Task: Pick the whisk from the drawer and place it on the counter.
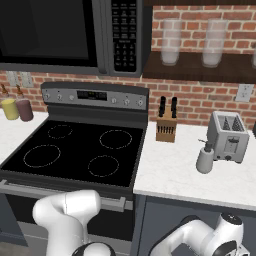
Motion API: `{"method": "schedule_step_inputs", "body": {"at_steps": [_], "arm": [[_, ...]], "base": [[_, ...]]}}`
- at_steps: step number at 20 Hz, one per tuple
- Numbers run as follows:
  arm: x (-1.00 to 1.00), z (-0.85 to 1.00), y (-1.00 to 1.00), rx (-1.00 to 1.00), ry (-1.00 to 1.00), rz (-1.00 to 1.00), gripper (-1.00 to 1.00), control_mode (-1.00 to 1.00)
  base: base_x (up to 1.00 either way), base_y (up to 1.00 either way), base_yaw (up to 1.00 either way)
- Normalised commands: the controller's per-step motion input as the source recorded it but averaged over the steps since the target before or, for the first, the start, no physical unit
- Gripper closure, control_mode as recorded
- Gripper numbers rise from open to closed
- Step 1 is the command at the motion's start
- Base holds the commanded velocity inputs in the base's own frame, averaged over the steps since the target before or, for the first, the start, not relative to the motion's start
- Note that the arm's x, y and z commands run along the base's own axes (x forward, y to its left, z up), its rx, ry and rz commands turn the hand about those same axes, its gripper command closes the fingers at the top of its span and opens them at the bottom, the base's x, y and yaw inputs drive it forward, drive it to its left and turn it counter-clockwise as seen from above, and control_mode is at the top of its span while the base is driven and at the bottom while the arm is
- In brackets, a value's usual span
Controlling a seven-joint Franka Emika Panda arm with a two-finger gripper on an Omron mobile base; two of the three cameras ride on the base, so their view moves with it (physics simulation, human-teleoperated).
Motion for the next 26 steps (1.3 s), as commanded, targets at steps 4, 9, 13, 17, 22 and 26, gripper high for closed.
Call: {"method": "schedule_step_inputs", "body": {"at_steps": [4, 9, 13, 17, 22, 26], "arm": [[0.13, -0.11, 0.01, 0.08, -0.08, 0.01, -1.0, -1.0], [0.14, -0.04, -0.02, 0.13, -0.06, 0.0, -1.0, -1.0], [0.12, 0.0, -0.08, 0.1, 0.0, 0.05, -1.0, -1.0], [0.0, 0.0, -0.08, 0.04, 0.05, 0.09, -1.0, -1.0], [0.01, -0.11, -0.01, 0.0, 0.0, 0.05, -1.0, -1.0], [0.01, -0.28, 0.0, 0.0, -0.06, 0.01, -1.0, -1.0]], "base": [[0.0, 0.0, 0.0], [0.0, 0.0, 0.0], [0.0, 0.0, 0.0], [0.0, 0.0, 0.0], [0.0, 0.0, 0.0], [0.0, 0.0, 0.0]]}}
